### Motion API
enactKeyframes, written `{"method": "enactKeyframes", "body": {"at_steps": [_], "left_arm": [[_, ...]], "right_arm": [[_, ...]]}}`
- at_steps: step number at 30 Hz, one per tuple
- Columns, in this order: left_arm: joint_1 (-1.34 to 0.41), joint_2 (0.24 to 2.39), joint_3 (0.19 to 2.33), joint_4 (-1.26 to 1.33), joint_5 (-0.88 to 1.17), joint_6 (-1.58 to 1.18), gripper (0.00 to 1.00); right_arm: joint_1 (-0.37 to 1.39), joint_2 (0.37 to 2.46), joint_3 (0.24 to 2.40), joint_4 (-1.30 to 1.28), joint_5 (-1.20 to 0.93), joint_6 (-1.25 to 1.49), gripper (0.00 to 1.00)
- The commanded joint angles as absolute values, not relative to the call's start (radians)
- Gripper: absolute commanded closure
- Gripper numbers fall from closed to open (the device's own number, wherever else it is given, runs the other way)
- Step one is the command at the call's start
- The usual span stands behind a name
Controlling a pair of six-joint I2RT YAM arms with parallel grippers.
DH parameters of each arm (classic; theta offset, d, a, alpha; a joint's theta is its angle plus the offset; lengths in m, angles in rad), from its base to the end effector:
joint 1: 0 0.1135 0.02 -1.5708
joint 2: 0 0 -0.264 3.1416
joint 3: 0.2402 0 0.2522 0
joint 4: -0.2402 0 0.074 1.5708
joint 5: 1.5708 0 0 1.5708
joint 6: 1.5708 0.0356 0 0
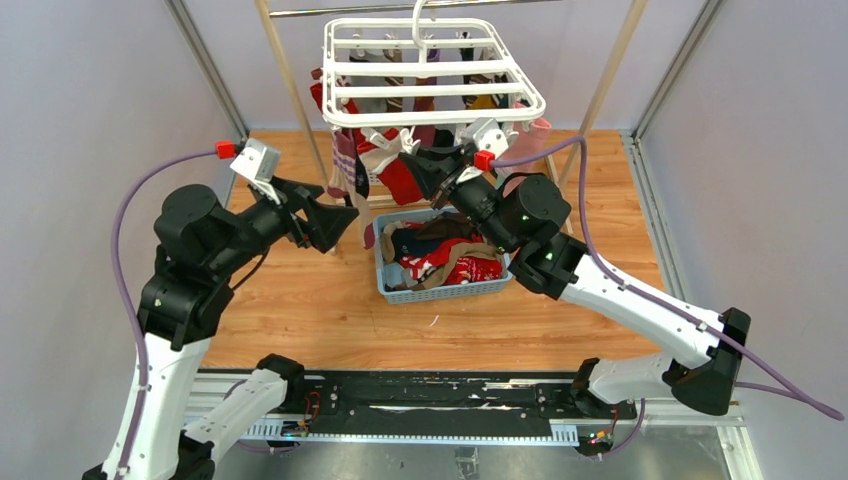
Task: Clip the socks to the hanger
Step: Open the clamp at the hanger.
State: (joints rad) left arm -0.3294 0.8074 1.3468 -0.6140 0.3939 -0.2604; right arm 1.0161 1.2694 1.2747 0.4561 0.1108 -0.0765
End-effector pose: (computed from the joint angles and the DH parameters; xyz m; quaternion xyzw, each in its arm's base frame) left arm 0.1124 -0.0529 0.4736 0.1578 0.7138 -0.3311 0.5966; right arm 0.1530 0.2395 0.4756 -0.2330 0.4738 0.3582 0.7700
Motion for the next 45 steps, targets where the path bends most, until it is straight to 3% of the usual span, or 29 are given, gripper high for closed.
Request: {"method": "enactKeyframes", "body": {"at_steps": [1, 8, 17, 29, 45], "left_arm": [[-0.331, 0.781, 1.400, -0.682, 0.372, -0.204, 0.08], [-0.331, 0.831, 1.481, -0.678, 0.562, -0.231, 0.04], [-0.333, 0.992, 1.526, -0.461, 0.684, -0.395, 0.08], [-0.334, 1.088, 1.579, -0.305, 0.630, -0.466, 0.13], [-0.371, 1.144, 1.622, -0.346, 0.621, -0.414, 0.14]], "right_arm": [[1.020, 1.269, 1.343, 0.335, -0.009, -0.009, 1.00], [1.022, 1.317, 1.401, 0.278, -0.046, 0.033, 1.00], [1.022, 1.340, 1.397, 0.300, -0.034, 0.065, 1.00], [1.023, 1.347, 1.385, 0.316, -0.024, 0.084, 1.00], [1.044, 1.387, 1.439, 0.255, 0.057, 0.102, 1.00]]}}
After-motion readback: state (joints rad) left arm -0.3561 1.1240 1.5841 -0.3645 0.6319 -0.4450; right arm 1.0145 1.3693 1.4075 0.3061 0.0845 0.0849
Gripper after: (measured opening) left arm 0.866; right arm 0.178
